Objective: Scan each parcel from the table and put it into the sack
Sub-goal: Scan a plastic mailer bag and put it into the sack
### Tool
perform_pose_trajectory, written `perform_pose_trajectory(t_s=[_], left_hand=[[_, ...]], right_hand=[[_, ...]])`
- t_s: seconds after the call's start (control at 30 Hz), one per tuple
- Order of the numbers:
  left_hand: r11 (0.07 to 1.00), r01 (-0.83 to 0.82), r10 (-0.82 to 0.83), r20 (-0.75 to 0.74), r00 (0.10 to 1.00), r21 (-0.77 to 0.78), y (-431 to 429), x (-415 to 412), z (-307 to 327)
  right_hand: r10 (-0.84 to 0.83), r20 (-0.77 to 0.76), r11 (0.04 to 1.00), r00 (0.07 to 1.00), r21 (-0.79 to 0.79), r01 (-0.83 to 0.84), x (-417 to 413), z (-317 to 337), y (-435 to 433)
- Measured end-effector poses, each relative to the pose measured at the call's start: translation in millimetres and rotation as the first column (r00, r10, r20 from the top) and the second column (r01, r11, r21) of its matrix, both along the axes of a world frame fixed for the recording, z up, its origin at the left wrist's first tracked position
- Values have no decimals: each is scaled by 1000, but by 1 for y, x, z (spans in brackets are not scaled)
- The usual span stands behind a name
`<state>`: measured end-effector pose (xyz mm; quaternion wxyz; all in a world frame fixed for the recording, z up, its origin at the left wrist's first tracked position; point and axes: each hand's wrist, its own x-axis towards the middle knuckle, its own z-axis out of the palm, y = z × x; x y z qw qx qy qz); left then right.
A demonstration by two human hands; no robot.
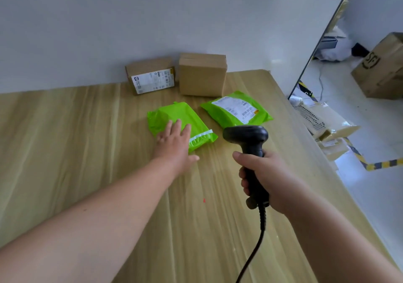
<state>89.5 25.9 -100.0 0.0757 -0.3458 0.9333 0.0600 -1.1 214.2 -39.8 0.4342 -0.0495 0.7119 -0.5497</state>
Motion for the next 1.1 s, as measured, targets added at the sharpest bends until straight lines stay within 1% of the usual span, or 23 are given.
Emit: perform_pose_trajectory(t_s=[0.1, 0.2, 0.3, 0.37, 0.43, 0.47, 0.53, 0.57, 0.6, 0.63, 0.67, 0.7, 0.73, 0.77, 0.8, 0.83, 0.87, 0.9, 0.97, 1.0, 1.03, 1.1], left_hand=[[999, 5, -5, -5, 1000, -46, -9, -1, -16], [995, 41, -49, -98, 994, -87, -13, 1, -18], [990, 71, -92, -178, 980, -118, -13, 11, -3], [992, 52, -78, -237, 968, -114, -14, 23, 10], [998, -34, 15, -384, 923, -44, -15, 36, 25], [996, -86, 87, -473, 877, 23, -15, 42, 32], [959, -161, 271, -581, 767, 234, -14, 54, 50], [908, -184, 390, -601, 697, 376, -13, 60, 59], [820, -203, 533, -585, 612, 535, -12, 65, 68], [685, -208, 681, -512, 524, 698, -9, 71, 76], [513, -203, 804, -385, 453, 834, -8, 78, 82], [338, -196, 880, -236, 413, 920, -6, 88, 83], [201, -207, 904, -100, 416, 957, -2, 99, 82], [115, -251, 893, 10, 449, 961, 1, 111, 78], [77, -324, 870, 96, 484, 943, 4, 121, 72], [91, -413, 845, 149, 513, 906, 8, 131, 66], [138, -492, 833, 168, 527, 859, 11, 138, 61], [197, -549, 833, 156, 530, 812, 13, 144, 57], [295, -588, 837, 93, 539, 753, 13, 148, 55], [350, -587, 822, 61, 566, 730, 11, 148, 53], [405, -574, 787, 47, 615, 712, 7, 148, 50], [559, -515, 651, 40, 758, 650, 4, 144, 50]], right_hand=[[-3, 9, 1000, 1000, -12, 3, -3, -10, -3], [-10, 8, 1000, 1000, -13, 10, -3, -16, -3], [-10, 7, 1000, 1000, -4, 10, -2, -15, -2], [-4, 8, 1000, 1000, -15, 4, 0, -8, -2], [12, 12, 1000, 1000, -29, -11, 5, 0, -3], [20, 14, 999, 1000, -35, -19, 7, 5, -3], [38, 20, 998, 999, -55, -37, 14, 17, -3], [48, 26, 997, 999, -64, -46, 18, 24, -2], [59, 34, 996, 998, -69, -56, 22, 31, -2], [68, 39, 995, 997, -73, -65, 26, 37, -1], [76, 42, 994, 996, -77, -72, 30, 43, 1], [82, 41, 994, 996, -80, -79, 34, 47, 2], [90, 37, 993, 995, -81, -87, 38, 50, 5], [98, 32, 992, 995, -81, -95, 41, 53, 7], [107, 29, 992, 994, -77, -104, 45, 54, 9], [114, 29, 991, 993, -71, -112, 48, 54, 12], [121, 32, 991, 992, -63, -119, 51, 53, 14], [127, 35, 991, 991, -53, -125, 53, 52, 16], [137, 44, 990, 990, -24, -136, 56, 47, 18], [140, 50, 990, 989, -13, -139, 57, 44, 19], [142, 60, 990, 988, -5, -142, 58, 41, 20], [150, 79, 989, 986, 7, -151, 60, 35, 19]])
